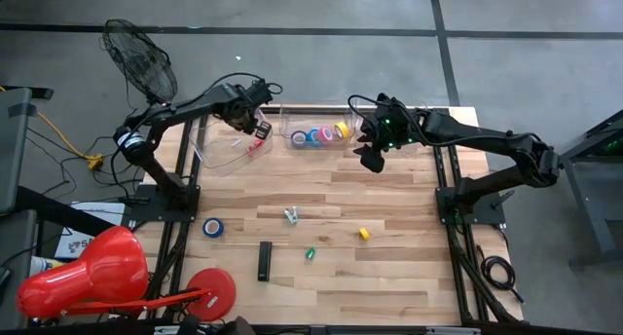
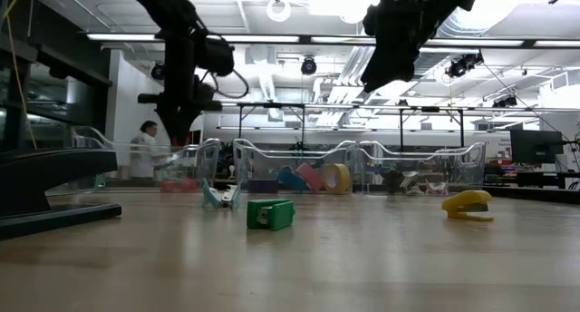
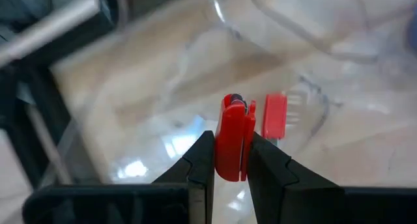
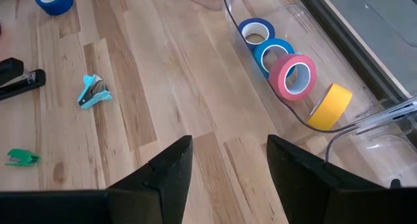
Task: Pick and place Stapler, Stapler remover, tape
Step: Put the red stapler into the left transparent bin
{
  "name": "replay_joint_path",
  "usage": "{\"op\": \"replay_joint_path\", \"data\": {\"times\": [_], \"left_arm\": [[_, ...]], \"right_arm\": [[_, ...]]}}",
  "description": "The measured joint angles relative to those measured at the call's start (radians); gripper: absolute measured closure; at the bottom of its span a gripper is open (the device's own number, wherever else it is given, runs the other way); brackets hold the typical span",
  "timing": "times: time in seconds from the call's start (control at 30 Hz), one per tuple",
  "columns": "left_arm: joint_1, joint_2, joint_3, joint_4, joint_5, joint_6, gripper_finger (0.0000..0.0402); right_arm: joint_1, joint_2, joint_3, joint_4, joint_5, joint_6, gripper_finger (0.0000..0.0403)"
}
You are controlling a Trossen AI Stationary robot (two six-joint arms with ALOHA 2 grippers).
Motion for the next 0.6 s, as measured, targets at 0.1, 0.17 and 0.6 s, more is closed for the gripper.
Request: {"op": "replay_joint_path", "data": {"times": [0.1, 0.17, 0.6], "left_arm": [[0.000, 0.000, -0.087, 0.057, 0.053, -0.024, 0.0346], [0.000, 0.000, -0.142, 0.097, 0.083, -0.049, 0.0346], [-0.001, -0.004, -0.297, 0.161, 0.114, -0.164, 0.0326]], "right_arm": [[0.000, 0.000, 0.000, 0.000, 0.000, 0.000, 0.0215], [0.000, 0.000, 0.000, 0.000, 0.000, 0.000, 0.0215], [0.000, 0.000, 0.000, 0.000, 0.000, -0.003, 0.0215]]}}
